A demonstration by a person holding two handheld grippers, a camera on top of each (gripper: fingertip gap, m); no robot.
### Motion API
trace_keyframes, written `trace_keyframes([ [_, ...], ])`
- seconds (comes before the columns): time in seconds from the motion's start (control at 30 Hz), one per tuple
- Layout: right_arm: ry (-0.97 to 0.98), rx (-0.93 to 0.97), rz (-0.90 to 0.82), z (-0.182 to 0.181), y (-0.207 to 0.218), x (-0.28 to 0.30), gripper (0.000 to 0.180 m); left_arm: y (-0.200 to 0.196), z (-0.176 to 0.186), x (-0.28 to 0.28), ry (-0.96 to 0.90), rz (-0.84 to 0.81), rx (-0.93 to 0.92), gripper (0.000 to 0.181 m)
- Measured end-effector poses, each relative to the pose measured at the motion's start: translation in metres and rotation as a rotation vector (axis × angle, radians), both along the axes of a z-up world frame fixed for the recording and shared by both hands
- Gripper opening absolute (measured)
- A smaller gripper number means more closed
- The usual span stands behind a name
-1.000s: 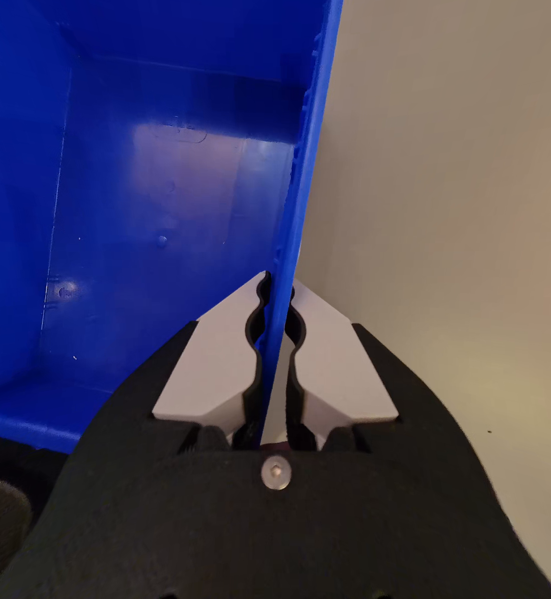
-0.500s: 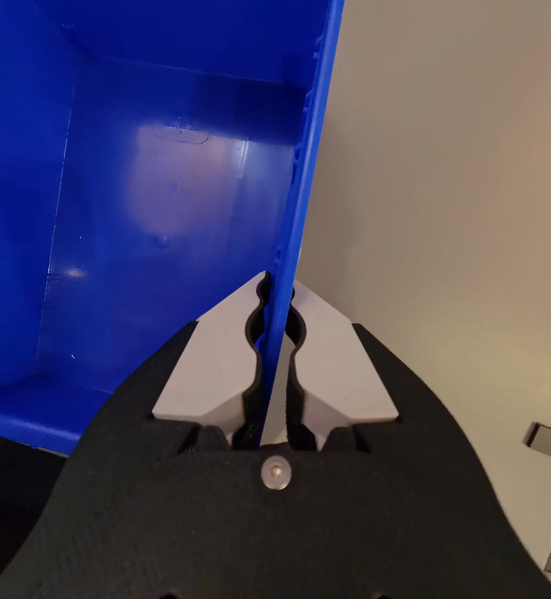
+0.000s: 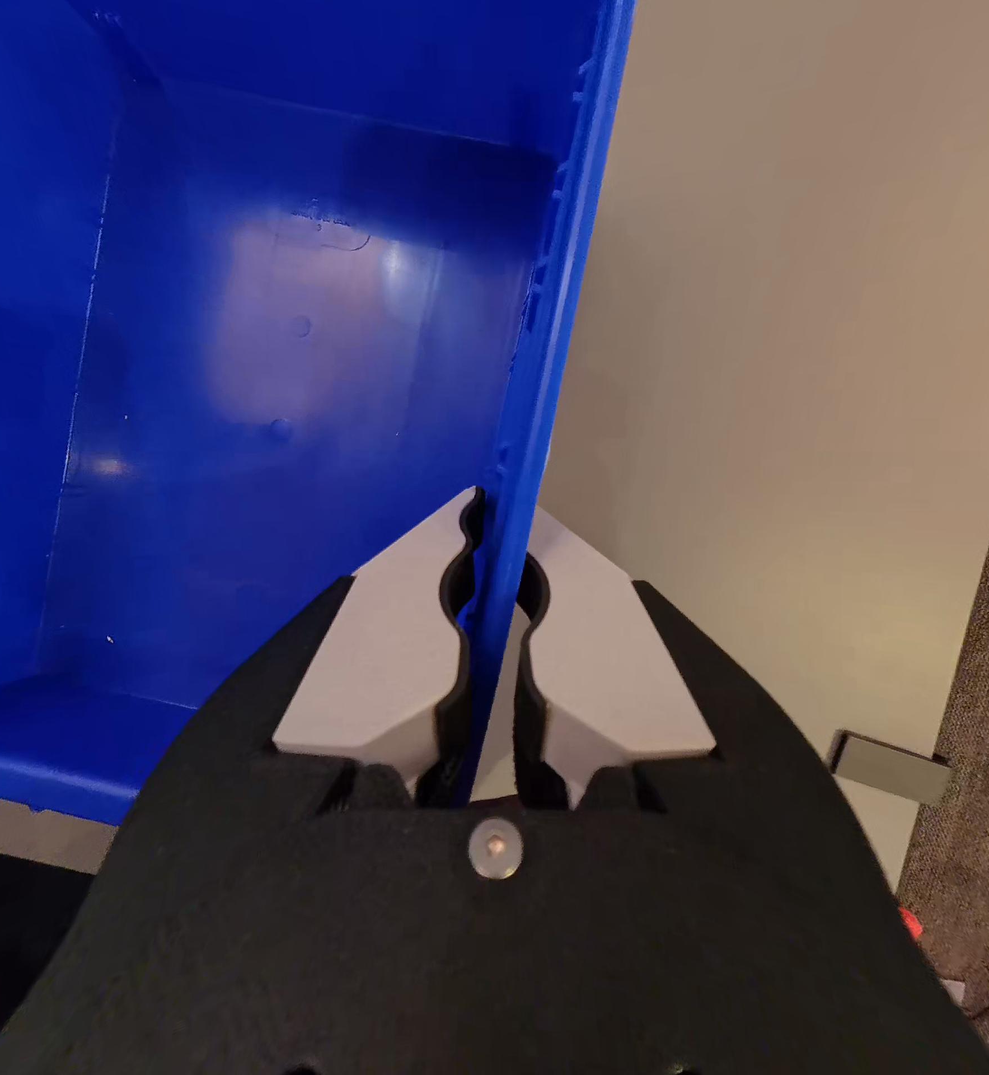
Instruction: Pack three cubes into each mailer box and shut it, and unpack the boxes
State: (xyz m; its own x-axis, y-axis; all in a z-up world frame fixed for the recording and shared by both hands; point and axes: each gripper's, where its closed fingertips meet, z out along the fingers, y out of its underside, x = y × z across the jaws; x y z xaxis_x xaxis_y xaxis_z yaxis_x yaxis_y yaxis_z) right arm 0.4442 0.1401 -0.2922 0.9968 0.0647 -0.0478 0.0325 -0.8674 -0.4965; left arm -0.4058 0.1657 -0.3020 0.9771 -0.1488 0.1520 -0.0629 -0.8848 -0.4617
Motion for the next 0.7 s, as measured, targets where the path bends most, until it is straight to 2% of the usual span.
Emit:
trace_keyframes([
  [0.03,-0.001,0.000,0.000,0.000,0.001,0.002,0.003,-0.002,0.000,-0.002,0.004,0.014,0.005,0.005],
  [0.27,-0.012,-0.006,0.031,-0.005,0.001,0.005,0.005,-0.005,0.001,-0.013,-0.014,0.091,0.052,0.004],
  [0.3,-0.025,0.004,0.039,-0.005,0.002,0.005,0.009,-0.005,0.001,-0.013,-0.011,0.087,0.057,0.011],
  [0.4,-0.067,0.040,0.028,0.003,0.004,0.008,0.049,-0.005,0.009,-0.012,-0.033,0.081,0.111,0.030],
  [0.47,-0.126,0.087,0.017,0.016,0.005,0.014,0.064,-0.002,0.025,-0.016,-0.034,0.090,0.186,0.050],
  [0.57,-0.178,0.186,0.019,0.046,0.007,0.015,0.074,0.006,0.061,-0.020,0.063,0.027,0.312,0.074],
  [0.7,-0.198,0.316,0.103,0.090,0.006,-0.012,0.078,0.029,0.103,0.007,0.228,-0.241,0.421,0.093],
])
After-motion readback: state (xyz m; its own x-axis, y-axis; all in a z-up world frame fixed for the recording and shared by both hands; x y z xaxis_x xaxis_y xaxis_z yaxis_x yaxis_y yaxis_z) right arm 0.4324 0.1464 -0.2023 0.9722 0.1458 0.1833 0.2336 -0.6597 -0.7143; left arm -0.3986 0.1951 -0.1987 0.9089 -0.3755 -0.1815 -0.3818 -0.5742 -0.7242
